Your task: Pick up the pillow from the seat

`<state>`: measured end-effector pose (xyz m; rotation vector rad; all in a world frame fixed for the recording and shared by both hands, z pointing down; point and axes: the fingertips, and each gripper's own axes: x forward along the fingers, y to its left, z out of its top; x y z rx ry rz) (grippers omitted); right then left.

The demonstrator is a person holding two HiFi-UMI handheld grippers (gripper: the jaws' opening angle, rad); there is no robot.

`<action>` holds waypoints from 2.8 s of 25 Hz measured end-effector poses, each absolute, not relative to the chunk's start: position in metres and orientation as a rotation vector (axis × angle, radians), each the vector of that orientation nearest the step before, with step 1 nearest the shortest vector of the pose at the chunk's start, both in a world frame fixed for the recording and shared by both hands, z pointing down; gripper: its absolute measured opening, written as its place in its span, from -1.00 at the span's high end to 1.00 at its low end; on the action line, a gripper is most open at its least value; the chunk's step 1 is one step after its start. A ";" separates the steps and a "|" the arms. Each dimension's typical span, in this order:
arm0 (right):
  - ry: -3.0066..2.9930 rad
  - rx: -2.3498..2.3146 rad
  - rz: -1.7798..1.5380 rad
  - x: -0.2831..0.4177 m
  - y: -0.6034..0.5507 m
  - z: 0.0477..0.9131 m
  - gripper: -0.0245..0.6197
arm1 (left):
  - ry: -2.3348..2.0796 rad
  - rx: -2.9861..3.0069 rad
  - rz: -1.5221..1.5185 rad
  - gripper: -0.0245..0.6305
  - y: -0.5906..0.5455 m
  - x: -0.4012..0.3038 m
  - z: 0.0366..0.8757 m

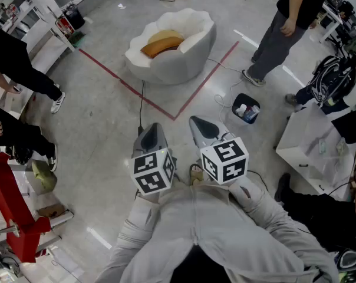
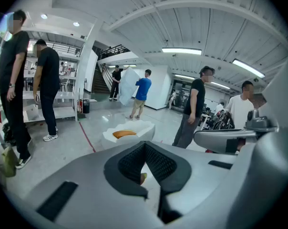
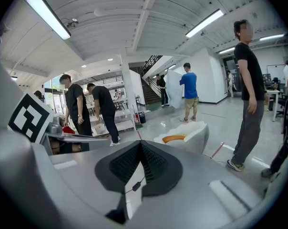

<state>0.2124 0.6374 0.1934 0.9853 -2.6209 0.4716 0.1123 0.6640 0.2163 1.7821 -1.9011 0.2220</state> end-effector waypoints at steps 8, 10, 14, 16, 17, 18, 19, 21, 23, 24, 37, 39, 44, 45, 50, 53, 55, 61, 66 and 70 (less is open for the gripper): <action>-2.632 0.976 0.510 0.234 0.632 0.200 0.93 | -1.895 1.843 0.234 0.92 0.655 0.136 0.210; -2.640 0.968 0.510 0.236 0.631 0.199 0.93 | -1.904 1.846 0.232 0.92 0.653 0.137 0.207; -2.647 0.948 0.511 0.240 0.632 0.202 0.93 | -1.918 1.834 0.231 0.92 0.657 0.137 0.208; -2.654 0.949 0.531 0.242 0.629 0.203 0.93 | -1.923 1.822 0.229 0.92 0.658 0.136 0.211; -2.662 0.950 0.548 0.243 0.627 0.203 0.93 | -1.927 1.813 0.227 0.92 0.659 0.135 0.212; -2.670 0.949 0.567 0.244 0.626 0.202 0.93 | -1.931 1.805 0.224 0.92 0.660 0.133 0.213; -2.677 0.947 0.580 0.245 0.625 0.202 0.93 | -1.934 1.797 0.223 0.92 0.661 0.132 0.213; -2.683 0.938 0.585 0.246 0.623 0.201 0.93 | -1.943 1.780 0.223 0.92 0.663 0.130 0.214; -2.686 0.922 0.582 0.247 0.622 0.201 0.93 | -1.956 1.760 0.224 0.92 0.664 0.128 0.215; -2.688 0.913 0.583 0.247 0.620 0.201 0.93 | -1.962 1.752 0.224 0.92 0.663 0.127 0.215; -2.682 0.846 0.610 0.242 0.596 0.213 0.93 | -2.006 1.666 0.175 0.92 0.647 0.119 0.221; -2.681 0.840 0.610 0.237 0.592 0.213 0.93 | -2.008 1.665 0.173 0.92 0.642 0.114 0.220; -2.668 0.830 0.614 0.227 0.570 0.219 0.93 | -2.008 1.654 0.176 0.92 0.621 0.104 0.224; -2.665 0.830 0.613 0.224 0.565 0.220 0.93 | -2.008 1.652 0.175 0.92 0.616 0.100 0.226; -2.646 0.837 0.612 0.201 0.538 0.226 0.93 | -2.010 1.639 0.167 0.92 0.587 0.070 0.230; -2.634 0.848 0.612 0.187 0.515 0.230 0.93 | -2.000 1.645 0.176 0.92 0.563 0.056 0.234; -2.627 0.854 0.613 0.176 0.498 0.232 0.93 | -1.987 1.653 0.184 0.92 0.545 0.047 0.238; -2.608 0.858 0.587 0.135 0.448 0.233 0.93 | -1.958 1.657 0.177 0.92 0.495 0.009 0.242; -2.585 0.874 0.599 0.109 0.409 0.235 0.93 | -1.931 1.662 0.194 0.92 0.454 -0.018 0.245; -2.564 0.895 0.609 0.087 0.378 0.237 0.93 | -1.896 1.681 0.220 0.92 0.422 -0.036 0.247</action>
